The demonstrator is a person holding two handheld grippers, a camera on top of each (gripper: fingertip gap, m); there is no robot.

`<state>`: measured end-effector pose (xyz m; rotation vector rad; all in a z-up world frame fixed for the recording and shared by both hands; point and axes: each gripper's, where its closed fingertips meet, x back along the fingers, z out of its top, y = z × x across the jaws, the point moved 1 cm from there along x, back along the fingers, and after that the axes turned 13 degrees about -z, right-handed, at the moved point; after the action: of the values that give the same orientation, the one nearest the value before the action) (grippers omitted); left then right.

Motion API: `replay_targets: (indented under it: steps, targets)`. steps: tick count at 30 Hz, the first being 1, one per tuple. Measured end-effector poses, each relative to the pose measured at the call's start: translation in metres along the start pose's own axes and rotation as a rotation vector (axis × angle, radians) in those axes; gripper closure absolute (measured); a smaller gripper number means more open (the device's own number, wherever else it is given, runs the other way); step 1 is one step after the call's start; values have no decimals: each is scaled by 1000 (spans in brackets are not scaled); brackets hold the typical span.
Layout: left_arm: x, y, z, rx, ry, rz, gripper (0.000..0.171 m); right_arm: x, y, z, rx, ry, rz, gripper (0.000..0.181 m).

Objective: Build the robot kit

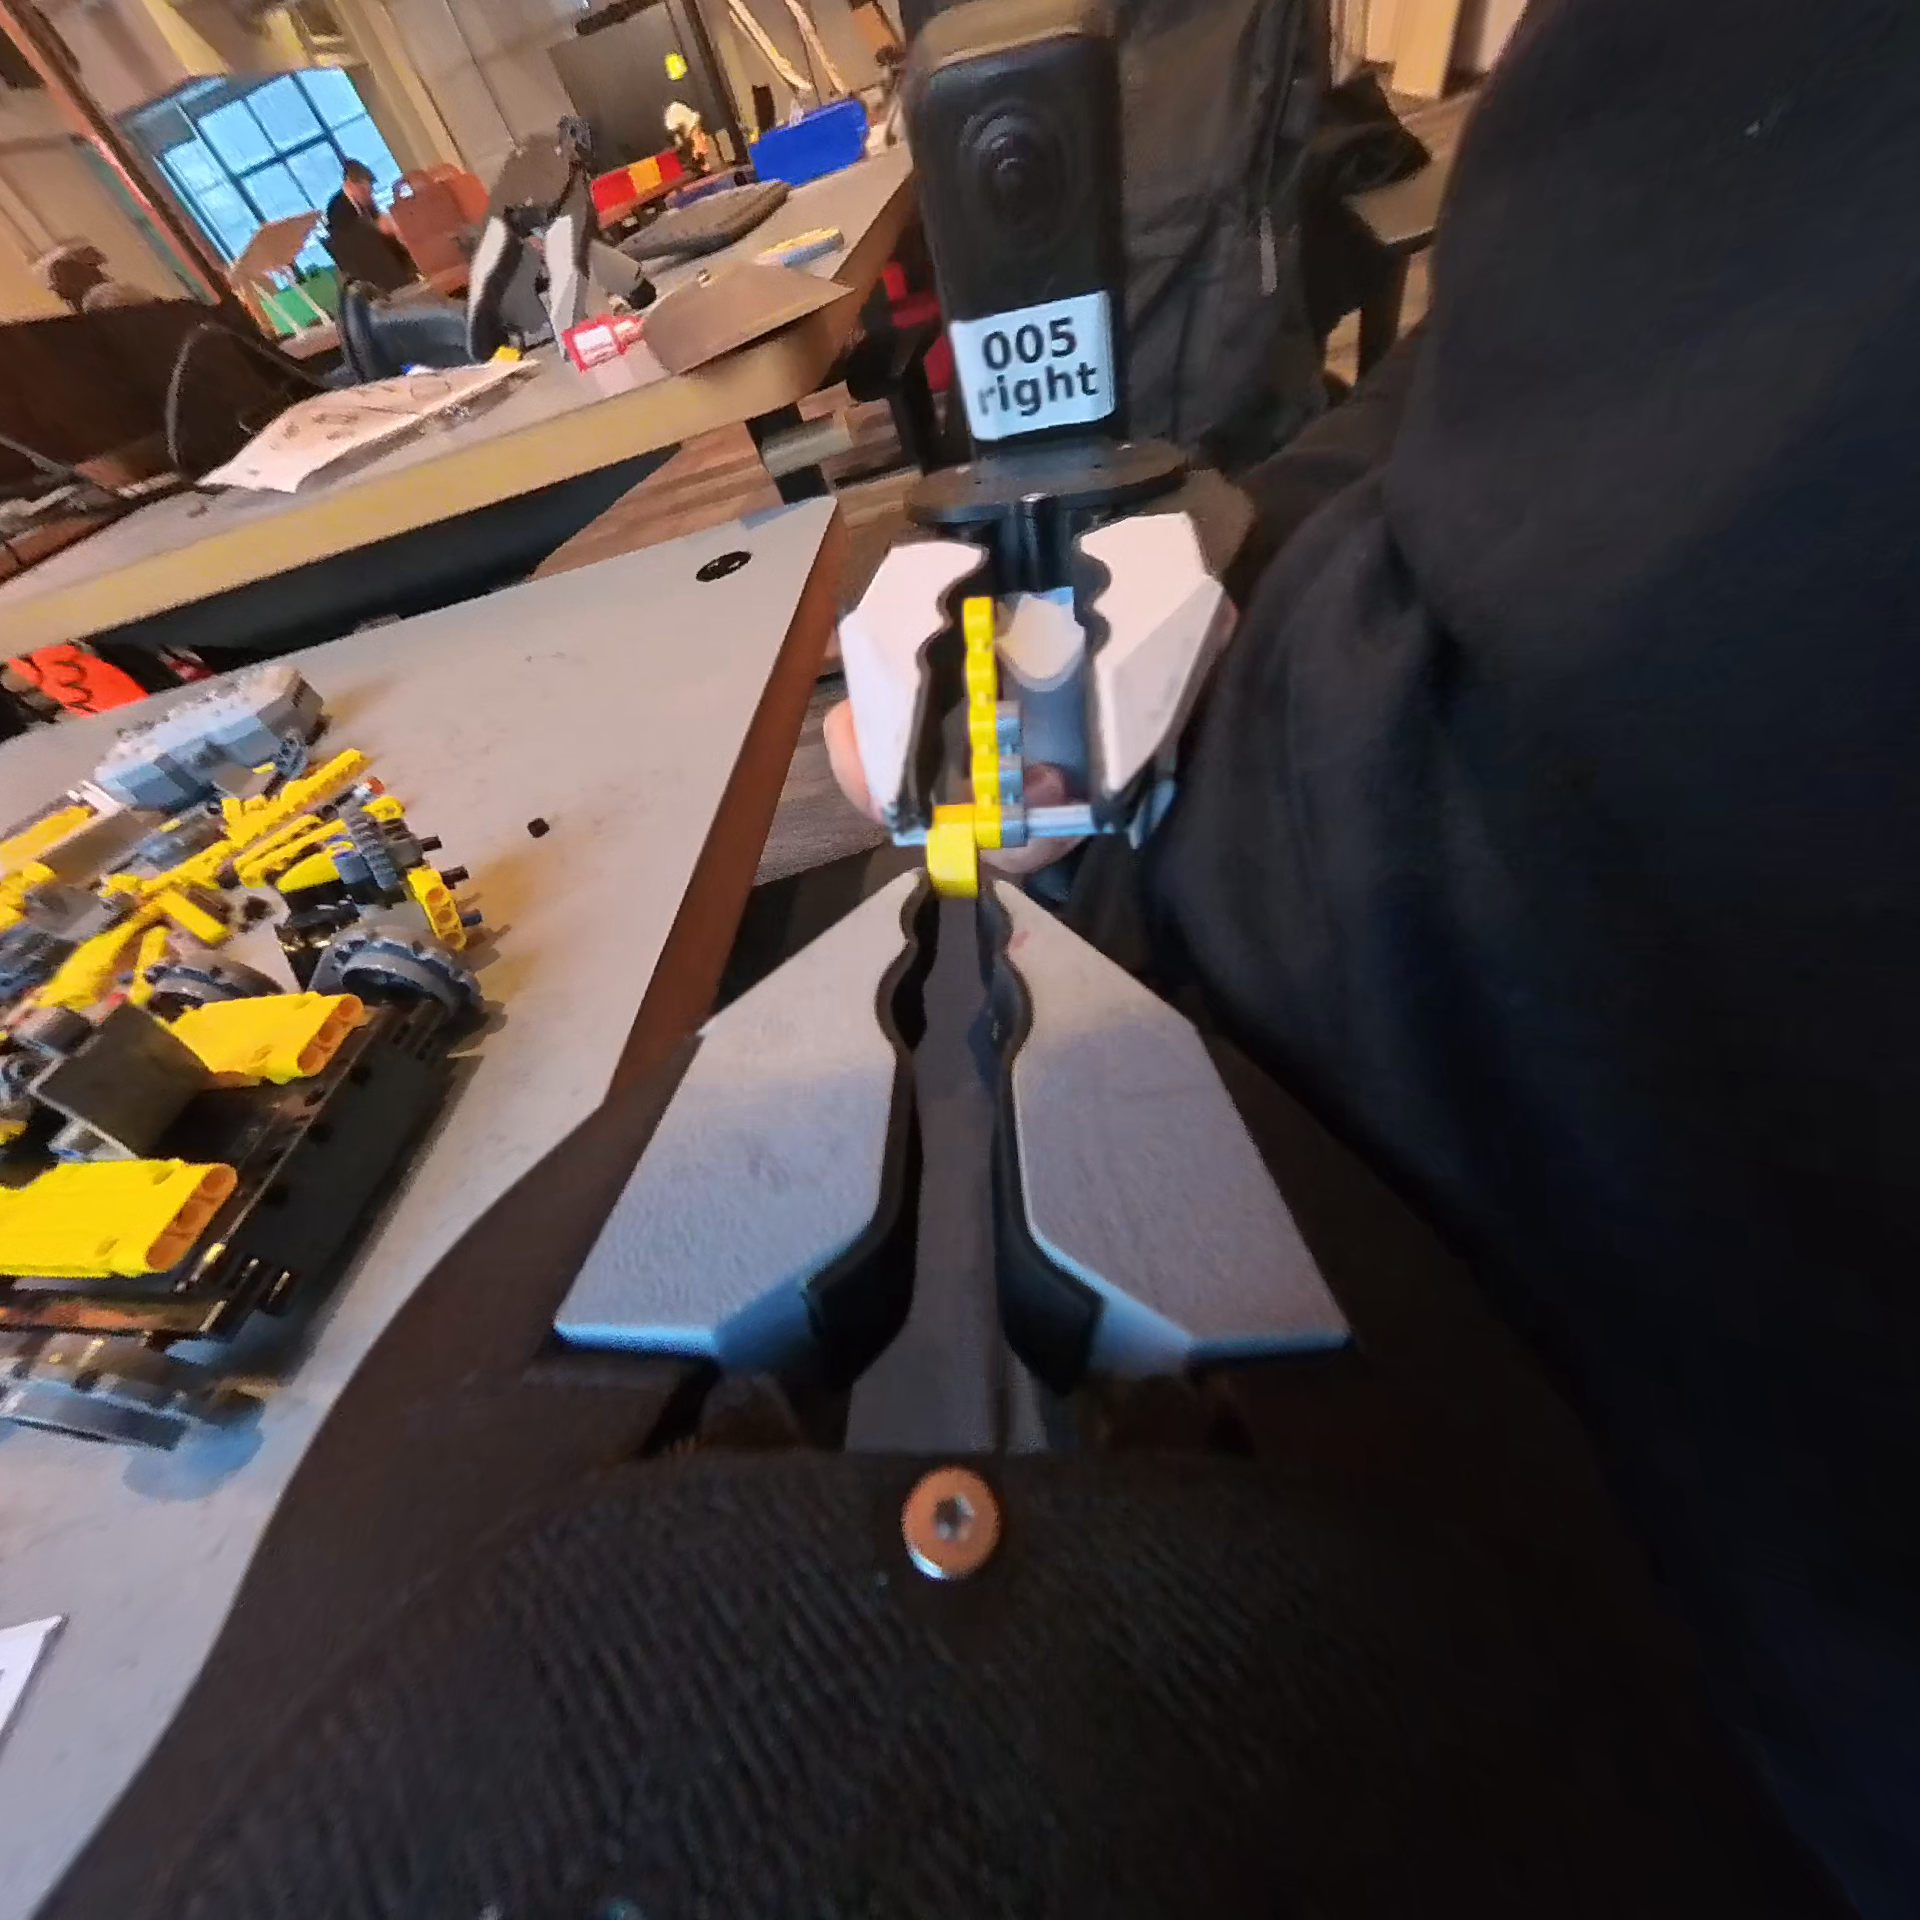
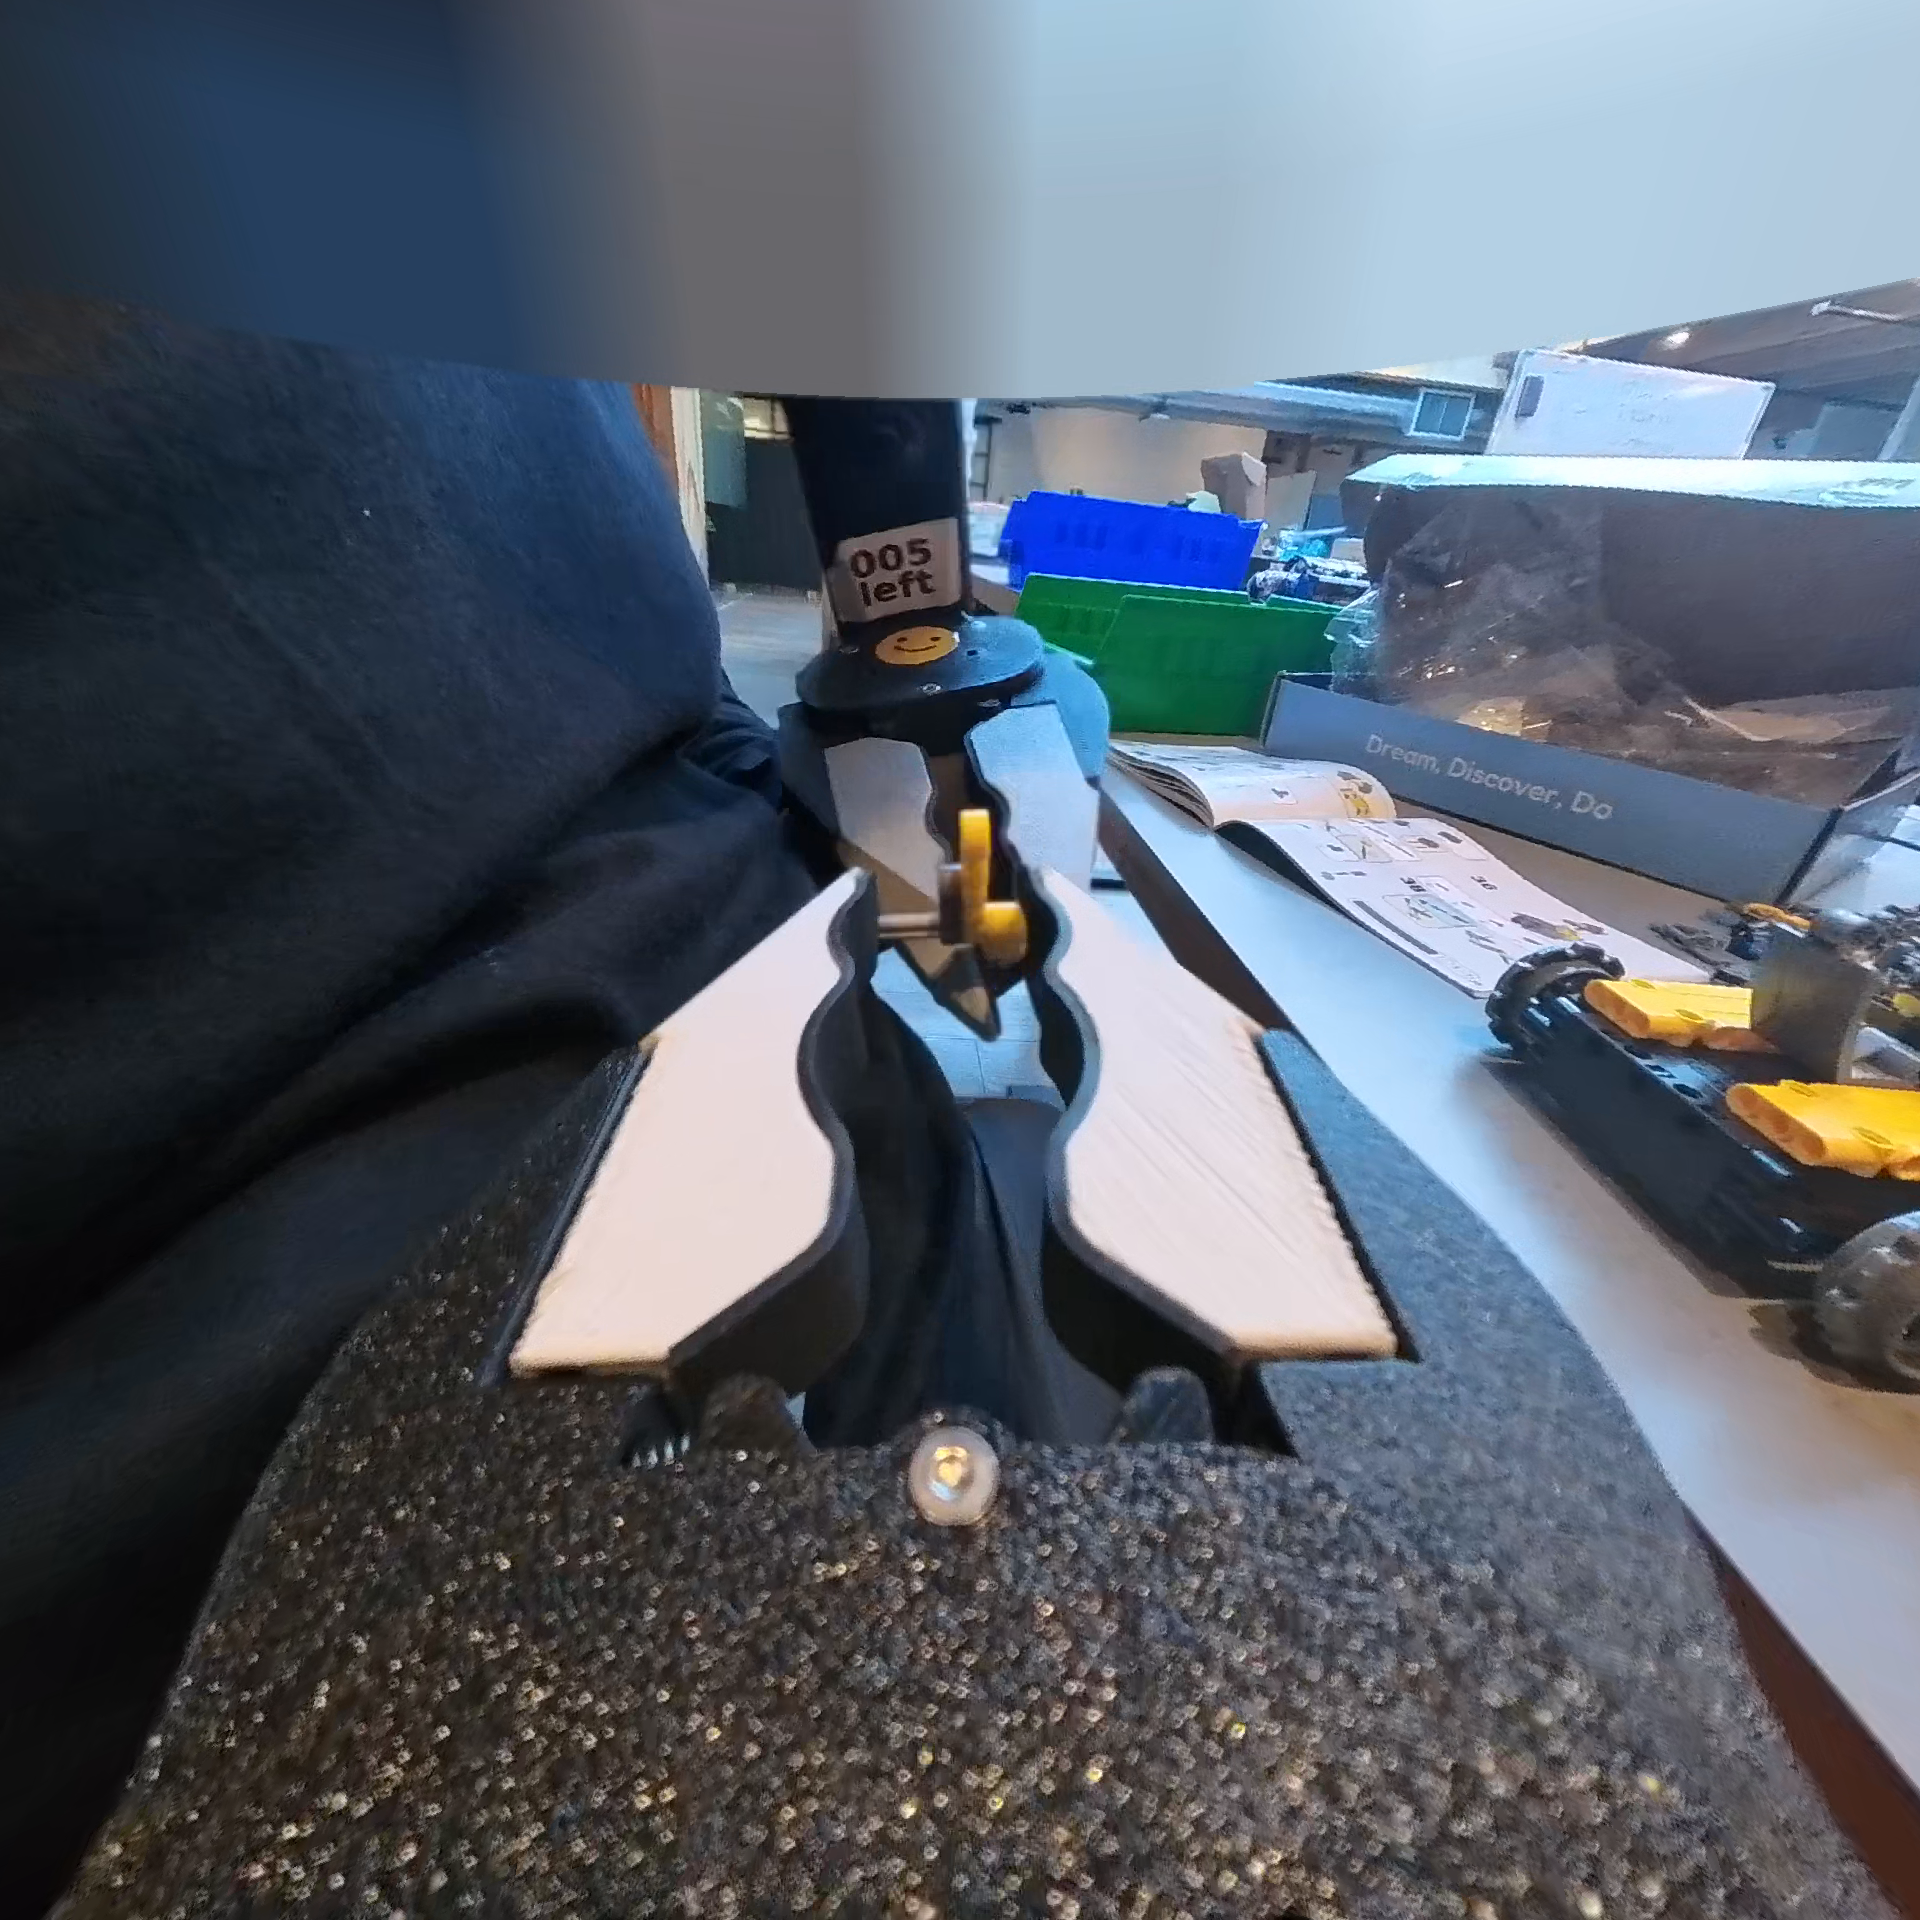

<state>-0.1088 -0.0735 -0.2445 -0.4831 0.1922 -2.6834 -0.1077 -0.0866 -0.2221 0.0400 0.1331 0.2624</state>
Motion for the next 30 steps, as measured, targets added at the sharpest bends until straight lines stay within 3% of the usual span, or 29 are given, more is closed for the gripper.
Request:
replay_targets:
  steps: [4,16,30]
  targets:
    - [-2,3,1,-36,-22,10,168,0,-1,-1,-32,-2,20,152]
    - [3,-3,-1,51,13,8,167,0,0,0,-39,-9,19,147]
    - [3,-1,1,-14,-26,49,168,4,-4,1,-28,-15,51,146]
